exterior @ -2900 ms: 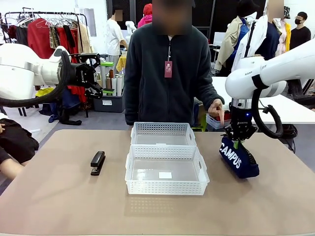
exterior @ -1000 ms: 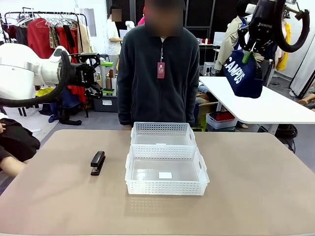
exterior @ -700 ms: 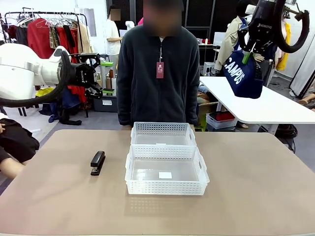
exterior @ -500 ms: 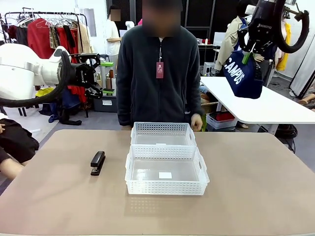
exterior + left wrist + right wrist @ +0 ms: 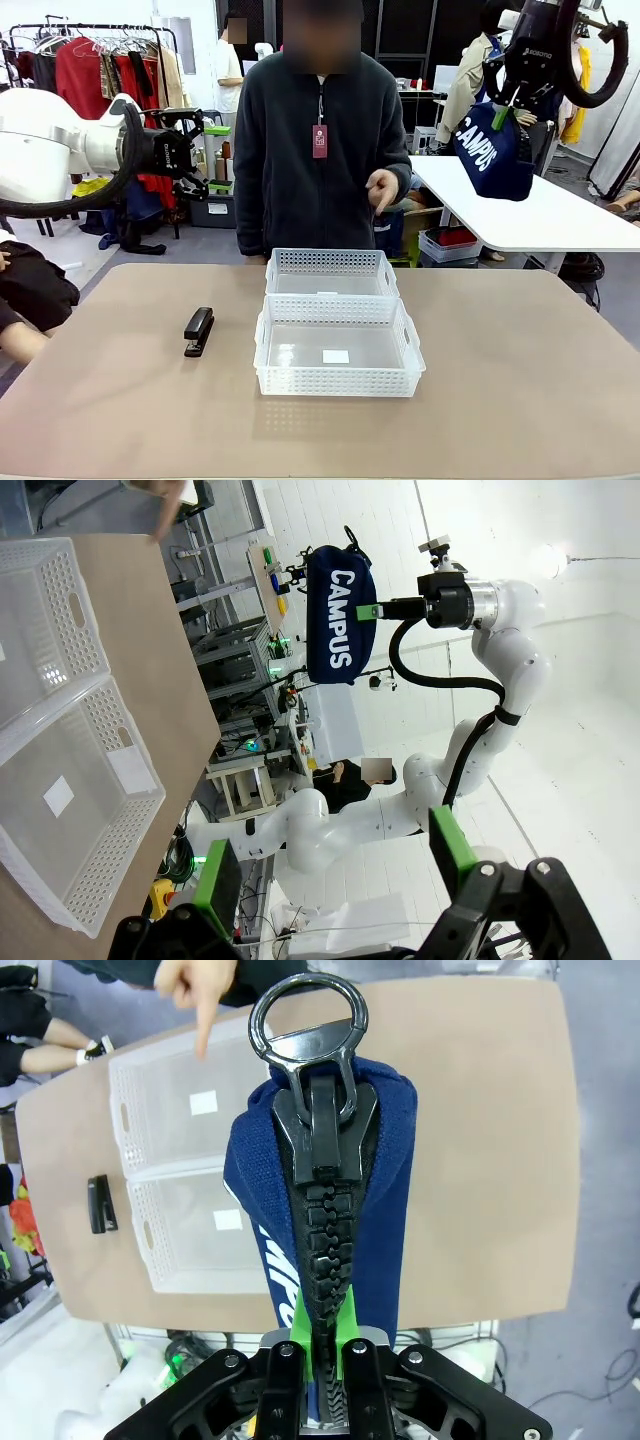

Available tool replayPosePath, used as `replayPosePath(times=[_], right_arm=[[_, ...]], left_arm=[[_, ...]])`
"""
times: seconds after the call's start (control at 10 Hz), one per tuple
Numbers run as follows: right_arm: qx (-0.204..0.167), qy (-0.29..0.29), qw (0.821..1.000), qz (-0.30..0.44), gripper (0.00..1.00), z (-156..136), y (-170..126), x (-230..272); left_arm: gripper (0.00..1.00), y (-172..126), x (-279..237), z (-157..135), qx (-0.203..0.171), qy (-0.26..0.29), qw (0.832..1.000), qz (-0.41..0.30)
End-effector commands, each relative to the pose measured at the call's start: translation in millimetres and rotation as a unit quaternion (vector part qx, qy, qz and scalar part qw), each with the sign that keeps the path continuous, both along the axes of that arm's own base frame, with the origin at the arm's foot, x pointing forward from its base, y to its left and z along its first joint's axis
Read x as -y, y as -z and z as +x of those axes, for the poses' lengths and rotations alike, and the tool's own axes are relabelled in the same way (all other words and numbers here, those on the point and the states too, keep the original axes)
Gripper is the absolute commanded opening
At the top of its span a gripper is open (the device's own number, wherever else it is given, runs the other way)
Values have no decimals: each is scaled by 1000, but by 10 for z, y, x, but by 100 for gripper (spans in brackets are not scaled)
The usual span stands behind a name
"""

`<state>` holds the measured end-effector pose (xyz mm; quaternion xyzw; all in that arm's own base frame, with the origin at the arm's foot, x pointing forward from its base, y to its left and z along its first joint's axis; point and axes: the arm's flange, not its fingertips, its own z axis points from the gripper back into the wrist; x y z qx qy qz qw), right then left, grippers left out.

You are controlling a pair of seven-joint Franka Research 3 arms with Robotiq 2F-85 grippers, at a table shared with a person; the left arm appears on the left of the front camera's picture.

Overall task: Distribute items into two baskets.
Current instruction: Move the picked Pencil pouch towards the Organizing basket indicated by the person, stopping as directed.

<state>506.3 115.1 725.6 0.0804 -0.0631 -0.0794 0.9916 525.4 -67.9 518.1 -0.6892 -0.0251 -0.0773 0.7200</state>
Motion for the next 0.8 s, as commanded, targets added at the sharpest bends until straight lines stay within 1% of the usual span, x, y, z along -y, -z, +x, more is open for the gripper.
replayPosePath(times=[0.0, 0.7], right_arm=[[1, 0, 1000, 1, 0, -17, -16, -6], [1, 0, 1000, 1, 0, -17, -16, -6]], left_arm=[[100, -20, 1, -6, 2, 0, 1000, -1], [100, -20, 1, -6, 2, 0, 1000, -1]])
